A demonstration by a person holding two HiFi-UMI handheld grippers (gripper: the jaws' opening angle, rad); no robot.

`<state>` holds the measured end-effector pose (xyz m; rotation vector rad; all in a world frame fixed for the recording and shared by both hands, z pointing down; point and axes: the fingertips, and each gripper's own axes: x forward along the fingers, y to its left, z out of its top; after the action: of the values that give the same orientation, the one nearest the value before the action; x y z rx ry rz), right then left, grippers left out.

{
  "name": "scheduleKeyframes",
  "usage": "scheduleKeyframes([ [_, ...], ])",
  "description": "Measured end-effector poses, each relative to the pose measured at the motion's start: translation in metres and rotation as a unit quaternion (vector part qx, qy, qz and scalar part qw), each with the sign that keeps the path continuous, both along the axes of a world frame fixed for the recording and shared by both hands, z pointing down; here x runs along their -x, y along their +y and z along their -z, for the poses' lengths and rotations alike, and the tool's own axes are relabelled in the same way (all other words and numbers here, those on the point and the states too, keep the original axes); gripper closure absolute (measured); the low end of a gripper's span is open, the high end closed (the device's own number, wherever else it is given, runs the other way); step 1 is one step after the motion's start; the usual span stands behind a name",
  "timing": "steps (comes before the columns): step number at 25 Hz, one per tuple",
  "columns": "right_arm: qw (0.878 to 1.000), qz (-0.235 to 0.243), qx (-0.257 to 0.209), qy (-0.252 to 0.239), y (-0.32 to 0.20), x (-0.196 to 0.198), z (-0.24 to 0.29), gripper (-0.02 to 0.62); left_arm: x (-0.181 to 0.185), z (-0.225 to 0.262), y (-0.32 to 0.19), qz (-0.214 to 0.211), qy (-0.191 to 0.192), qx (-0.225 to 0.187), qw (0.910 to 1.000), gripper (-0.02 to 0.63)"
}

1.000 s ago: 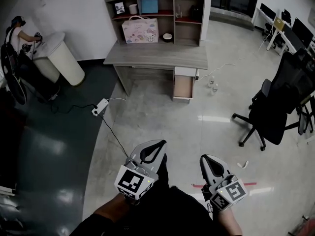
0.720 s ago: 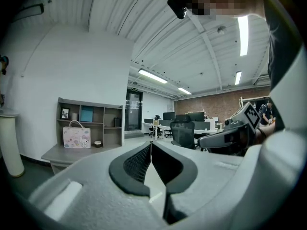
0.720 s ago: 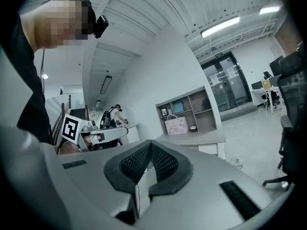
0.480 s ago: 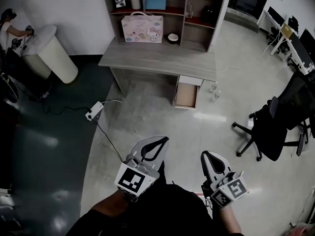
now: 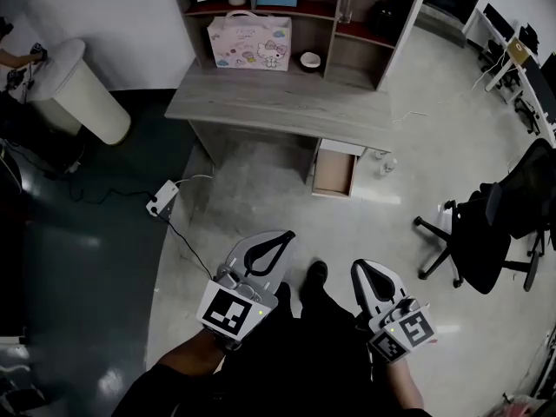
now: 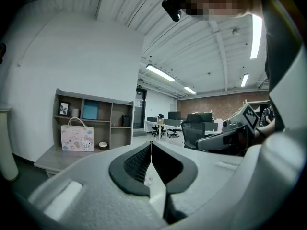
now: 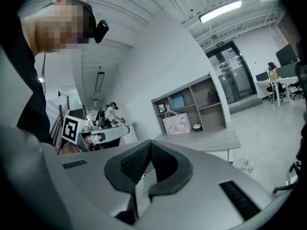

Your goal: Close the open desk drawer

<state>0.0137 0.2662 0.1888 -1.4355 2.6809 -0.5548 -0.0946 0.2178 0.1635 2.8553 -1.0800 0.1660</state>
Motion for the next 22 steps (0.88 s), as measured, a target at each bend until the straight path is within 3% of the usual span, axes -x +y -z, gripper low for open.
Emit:
scheduleKeyframes([
  [8,1.000,0.021,0.000,-0.017,-0.100,-0.047,-0.018,0.583,-0.054,-0.024,-0.089,0.010,-0.022,0.020,0.9995,0.597],
  [14,0.999,0.045,0.021,0.014,-0.178,-0.096,-0.049,0.583,-0.109,-0.033,-0.155,0.018,-0.037,0.010,0.9991,0.597],
  [18,0.996,0.072,0.049,0.026,-0.225,-0.095,-0.082,0.583,-0.116,-0.057,-0.201,0.031,-0.032,0.041,0.9982,0.597],
  [22,0.991,0.104,0.076,0.030,-0.249,-0.077,-0.106,0.583,-0.109,-0.079,-0.228,0.038,-0.046,0.046,0.9972,0.597],
])
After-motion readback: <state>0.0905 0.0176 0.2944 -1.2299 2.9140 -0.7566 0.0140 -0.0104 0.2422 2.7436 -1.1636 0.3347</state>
